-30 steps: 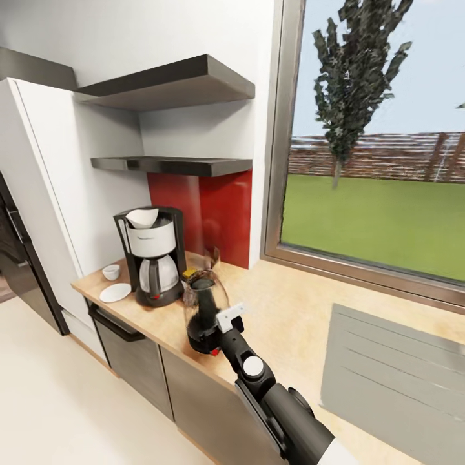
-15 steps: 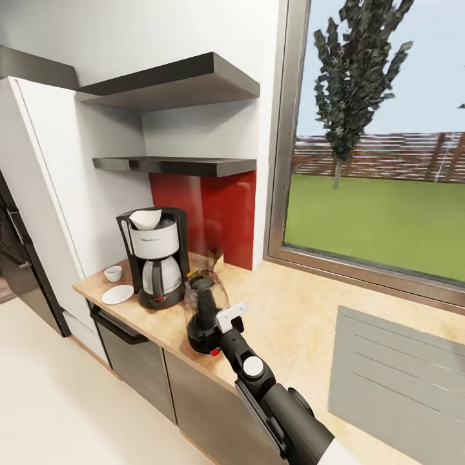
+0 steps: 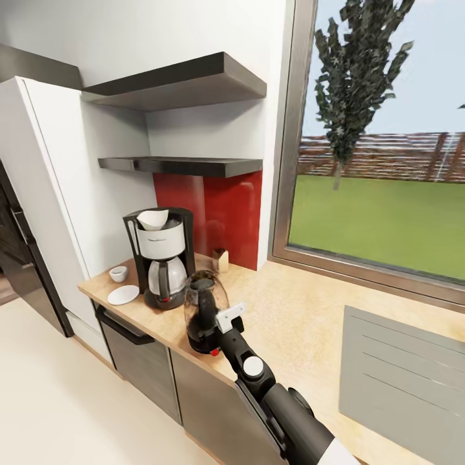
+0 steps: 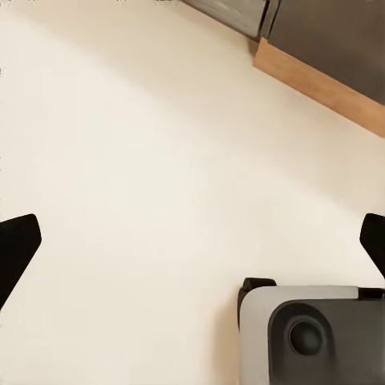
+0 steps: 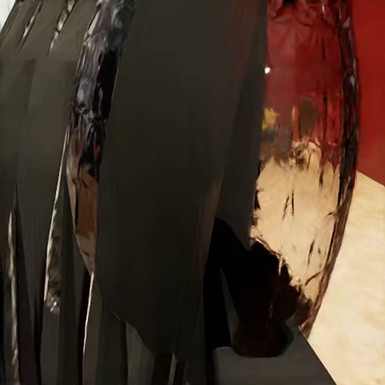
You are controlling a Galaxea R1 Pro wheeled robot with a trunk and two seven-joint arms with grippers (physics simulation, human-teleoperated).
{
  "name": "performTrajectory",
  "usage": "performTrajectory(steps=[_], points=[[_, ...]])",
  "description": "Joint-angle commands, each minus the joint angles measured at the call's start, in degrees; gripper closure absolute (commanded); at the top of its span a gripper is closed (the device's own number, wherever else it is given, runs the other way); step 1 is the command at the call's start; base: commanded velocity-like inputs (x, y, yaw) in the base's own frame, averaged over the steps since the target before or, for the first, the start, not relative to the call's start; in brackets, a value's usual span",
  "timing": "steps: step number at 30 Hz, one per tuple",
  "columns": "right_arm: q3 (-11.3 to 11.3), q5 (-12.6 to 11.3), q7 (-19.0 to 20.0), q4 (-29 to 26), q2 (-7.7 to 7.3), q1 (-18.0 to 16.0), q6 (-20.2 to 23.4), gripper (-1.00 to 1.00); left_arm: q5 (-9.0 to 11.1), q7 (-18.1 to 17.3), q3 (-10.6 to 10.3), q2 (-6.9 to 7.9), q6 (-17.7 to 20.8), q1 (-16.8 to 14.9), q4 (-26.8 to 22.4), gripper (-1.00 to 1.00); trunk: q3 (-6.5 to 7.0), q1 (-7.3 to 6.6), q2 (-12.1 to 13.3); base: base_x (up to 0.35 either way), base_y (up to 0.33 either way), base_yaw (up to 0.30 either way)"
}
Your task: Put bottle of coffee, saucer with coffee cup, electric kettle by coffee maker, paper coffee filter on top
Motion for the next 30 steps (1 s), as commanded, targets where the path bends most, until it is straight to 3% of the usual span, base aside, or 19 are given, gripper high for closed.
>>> performTrajectory(steps=[1, 30], points=[[0.2, 0.0, -0.4, -0.1, -0.01, -0.1, 0.3, 1.0, 0.2, -0.6, 0.5, -0.02, 0.2, 0.0, -0.1, -1.0, -0.08, 0.04, -0.1, 0.069, 0.136, 0.0], [0.1, 0.0, -0.4, -0.1, -0.02, -0.1, 0.3, 1.0, 0.1, -0.6, 0.4, -0.11, 0.2, 0.0, -0.1, -1.0, -0.08, 0.04, -0.1, 0.01, 0.065, 0.0]])
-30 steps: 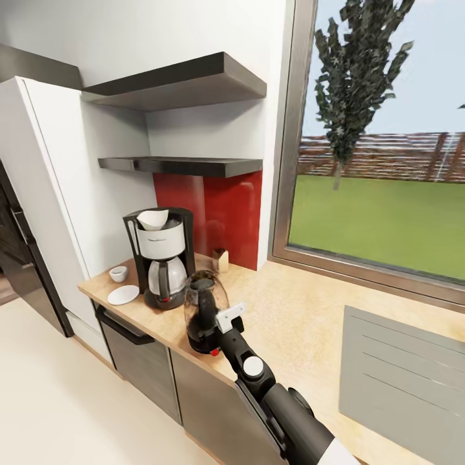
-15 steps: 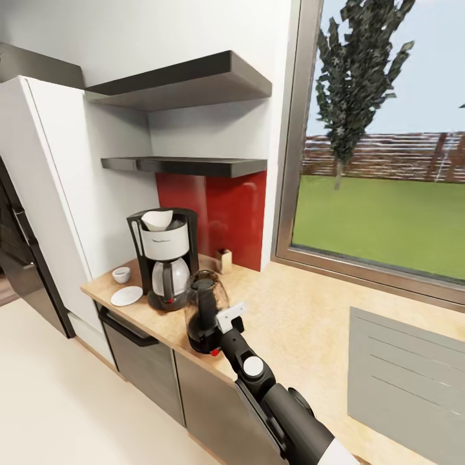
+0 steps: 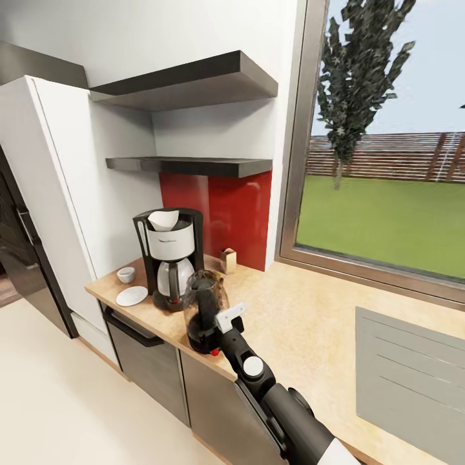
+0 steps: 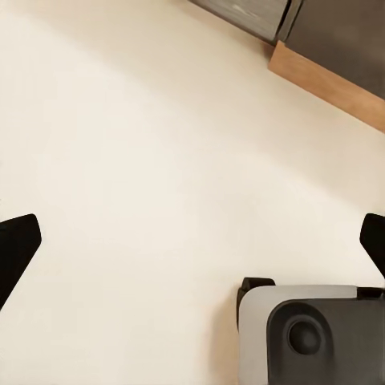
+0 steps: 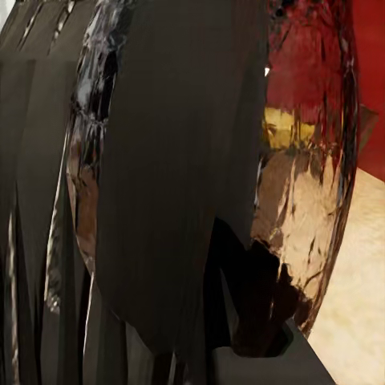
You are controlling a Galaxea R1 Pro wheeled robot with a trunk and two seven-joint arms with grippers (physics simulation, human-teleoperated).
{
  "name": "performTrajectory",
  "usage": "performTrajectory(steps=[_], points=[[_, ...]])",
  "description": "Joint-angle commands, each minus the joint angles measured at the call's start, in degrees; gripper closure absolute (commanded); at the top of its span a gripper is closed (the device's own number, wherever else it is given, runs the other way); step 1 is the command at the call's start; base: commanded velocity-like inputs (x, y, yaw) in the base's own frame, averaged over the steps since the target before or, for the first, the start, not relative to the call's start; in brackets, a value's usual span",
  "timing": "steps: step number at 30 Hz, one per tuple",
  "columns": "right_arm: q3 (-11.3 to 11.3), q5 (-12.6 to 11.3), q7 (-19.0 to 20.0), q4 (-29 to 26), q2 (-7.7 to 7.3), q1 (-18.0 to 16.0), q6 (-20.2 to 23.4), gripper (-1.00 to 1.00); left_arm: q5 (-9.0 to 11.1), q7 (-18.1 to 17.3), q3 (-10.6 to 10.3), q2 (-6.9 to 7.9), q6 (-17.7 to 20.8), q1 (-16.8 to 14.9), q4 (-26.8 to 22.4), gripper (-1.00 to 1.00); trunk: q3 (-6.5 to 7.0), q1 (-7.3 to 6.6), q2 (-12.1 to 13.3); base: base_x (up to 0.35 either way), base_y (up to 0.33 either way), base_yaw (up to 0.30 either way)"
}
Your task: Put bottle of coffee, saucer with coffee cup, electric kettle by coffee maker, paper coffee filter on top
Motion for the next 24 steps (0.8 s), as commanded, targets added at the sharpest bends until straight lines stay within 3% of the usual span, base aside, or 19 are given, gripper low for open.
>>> performTrajectory(steps=[1, 24], points=[[0.2, 0.0, -0.4, 0.0, -0.01, -0.1, 0.3, 1.0, 0.2, -0.6, 0.5, -0.02, 0.2, 0.0, -0.1, -1.0, -0.07, 0.03, -0.1, 0.0, 0.0, 0.0], [-0.1, 0.1, -0.4, 1.2, -0.1, -0.1, -1.3, 1.0, 0.2, -0.6, 0.5, -0.02, 0.2, 0.0, -0.1, -1.0, -0.07, 0.03, -0.1, 0.0, 0.0, 0.0]])
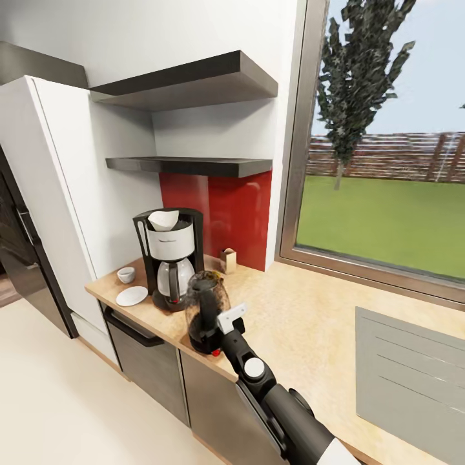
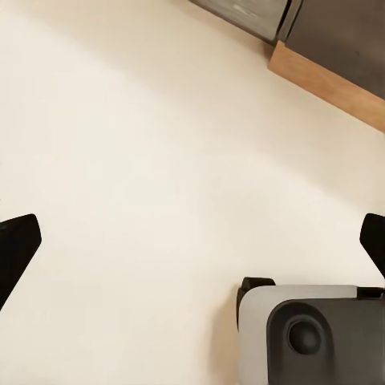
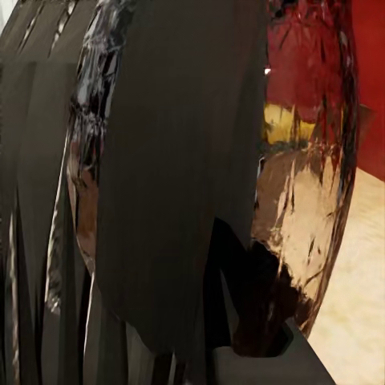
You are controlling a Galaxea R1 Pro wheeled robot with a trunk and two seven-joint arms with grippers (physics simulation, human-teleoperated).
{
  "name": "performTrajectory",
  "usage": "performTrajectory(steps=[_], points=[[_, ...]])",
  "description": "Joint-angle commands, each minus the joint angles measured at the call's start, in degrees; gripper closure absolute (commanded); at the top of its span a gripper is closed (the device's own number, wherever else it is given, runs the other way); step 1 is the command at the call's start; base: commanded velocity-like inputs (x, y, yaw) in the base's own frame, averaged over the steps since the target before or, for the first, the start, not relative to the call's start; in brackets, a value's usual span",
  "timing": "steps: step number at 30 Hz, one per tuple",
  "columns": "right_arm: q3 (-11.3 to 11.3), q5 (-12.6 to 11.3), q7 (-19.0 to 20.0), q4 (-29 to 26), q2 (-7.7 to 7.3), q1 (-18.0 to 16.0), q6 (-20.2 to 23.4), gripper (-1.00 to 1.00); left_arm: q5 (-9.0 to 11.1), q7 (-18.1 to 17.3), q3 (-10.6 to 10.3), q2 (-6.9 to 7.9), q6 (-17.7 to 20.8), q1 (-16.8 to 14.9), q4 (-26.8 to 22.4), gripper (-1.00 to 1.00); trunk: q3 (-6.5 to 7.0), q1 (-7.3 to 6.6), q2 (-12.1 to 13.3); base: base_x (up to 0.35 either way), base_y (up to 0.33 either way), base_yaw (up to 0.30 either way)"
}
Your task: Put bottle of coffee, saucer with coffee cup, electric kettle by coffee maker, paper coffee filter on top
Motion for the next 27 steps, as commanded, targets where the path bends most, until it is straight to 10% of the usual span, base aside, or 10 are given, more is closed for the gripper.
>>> performTrajectory(steps=[1, 27], points=[[0.0, 0.0, -0.4, -0.1, -0.02, -0.1, 0.3, 1.0, 0.2, -0.6, 0.5, -0.02, 0.2, 0.0, -0.1, -1.0, -0.08, 0.03, -0.1, 0.0, 0.0, 0.0], [-0.4, 0.0, -0.3, 0.0, -0.02, -0.1, 0.3, 1.0, 0.2, -0.6, 0.5, -0.02, 0.1, 0.0, -0.1, -1.0, -0.08, 0.03, -0.1, 0.013, 0.0, 0.0]])
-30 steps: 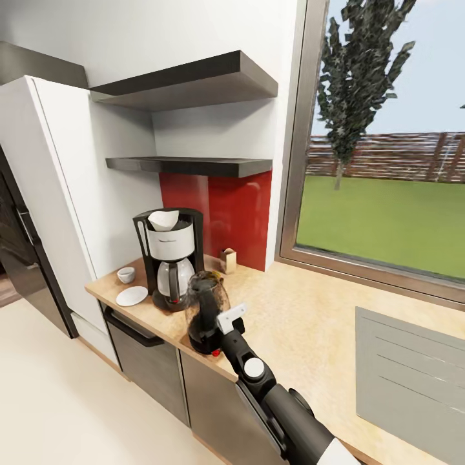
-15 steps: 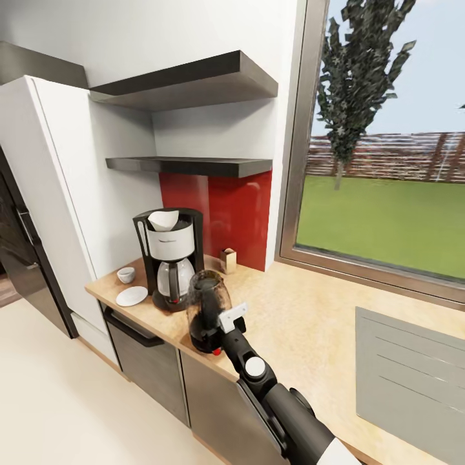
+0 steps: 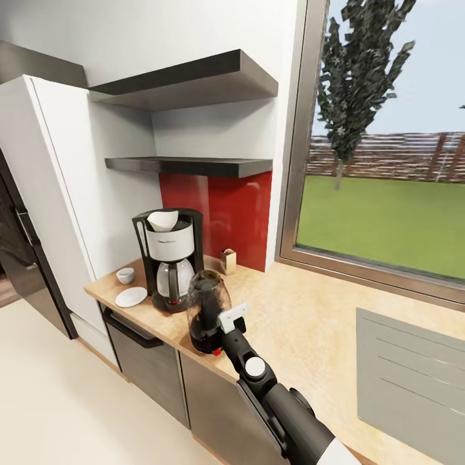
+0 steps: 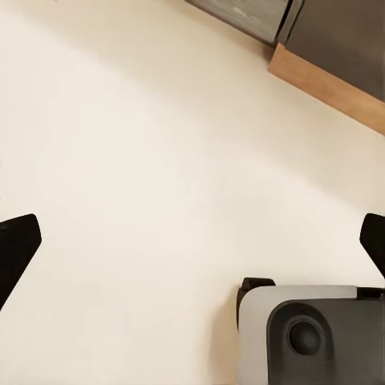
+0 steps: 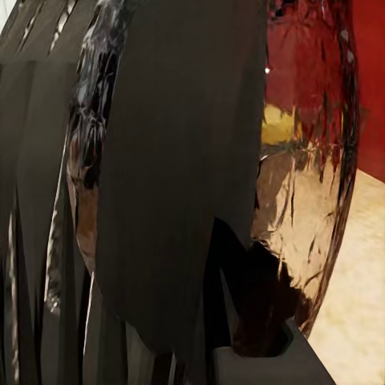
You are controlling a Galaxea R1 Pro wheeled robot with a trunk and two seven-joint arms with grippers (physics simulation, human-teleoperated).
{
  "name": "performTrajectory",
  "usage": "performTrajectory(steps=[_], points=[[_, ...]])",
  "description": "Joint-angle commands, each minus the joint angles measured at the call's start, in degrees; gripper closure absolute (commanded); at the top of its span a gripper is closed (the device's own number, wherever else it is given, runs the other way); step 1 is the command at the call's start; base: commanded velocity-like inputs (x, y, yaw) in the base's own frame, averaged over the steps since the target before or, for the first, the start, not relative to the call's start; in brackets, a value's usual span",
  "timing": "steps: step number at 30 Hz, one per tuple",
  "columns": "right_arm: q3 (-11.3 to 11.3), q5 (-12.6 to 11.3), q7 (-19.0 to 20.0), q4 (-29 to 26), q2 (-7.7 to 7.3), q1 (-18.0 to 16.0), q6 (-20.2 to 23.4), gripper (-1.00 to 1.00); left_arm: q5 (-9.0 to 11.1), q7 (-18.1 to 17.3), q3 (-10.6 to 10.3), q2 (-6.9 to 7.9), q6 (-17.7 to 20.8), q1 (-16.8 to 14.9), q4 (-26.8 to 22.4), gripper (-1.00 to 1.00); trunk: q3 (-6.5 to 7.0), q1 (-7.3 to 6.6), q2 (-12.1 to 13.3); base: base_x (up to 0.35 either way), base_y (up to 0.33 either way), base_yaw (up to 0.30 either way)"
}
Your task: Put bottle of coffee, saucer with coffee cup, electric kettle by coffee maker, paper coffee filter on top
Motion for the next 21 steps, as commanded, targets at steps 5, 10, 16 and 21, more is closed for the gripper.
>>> performTrajectory(steps=[5, 10, 16, 21], points=[[0.2, 0.0, -0.4, -0.1, -0.02, -0.1, 0.3, 1.0, 0.2, -0.6, 0.5, -0.02, 0.2, 0.0, -0.1, -1.0, -0.08, 0.03, -0.1, 0.0, 0.0, 0.0], [0.2, 0.0, -0.4, -0.1, -0.02, -0.1, 0.3, 1.0, 0.2, -0.6, 0.5, -0.02, 0.2, 0.0, -0.1, -1.0, -0.08, 0.03, -0.1, 0.023, 0.0, 0.0], [0.2, 0.0, -0.4, -0.1, -0.02, -0.1, 0.4, 1.0, 0.2, -0.6, 0.5, -0.02, 0.2, 0.0, -0.1, -1.0, -0.08, 0.03, -0.1, 0.003, 0.0, 0.0], [0.2, 0.0, -0.4, -0.1, -0.02, -0.1, 0.4, 1.0, 0.2, -0.6, 0.5, -0.02, 0.2, 0.0, -0.1, -1.0, -0.08, 0.03, -0.1, 0.0, 0.0, 0.0]])
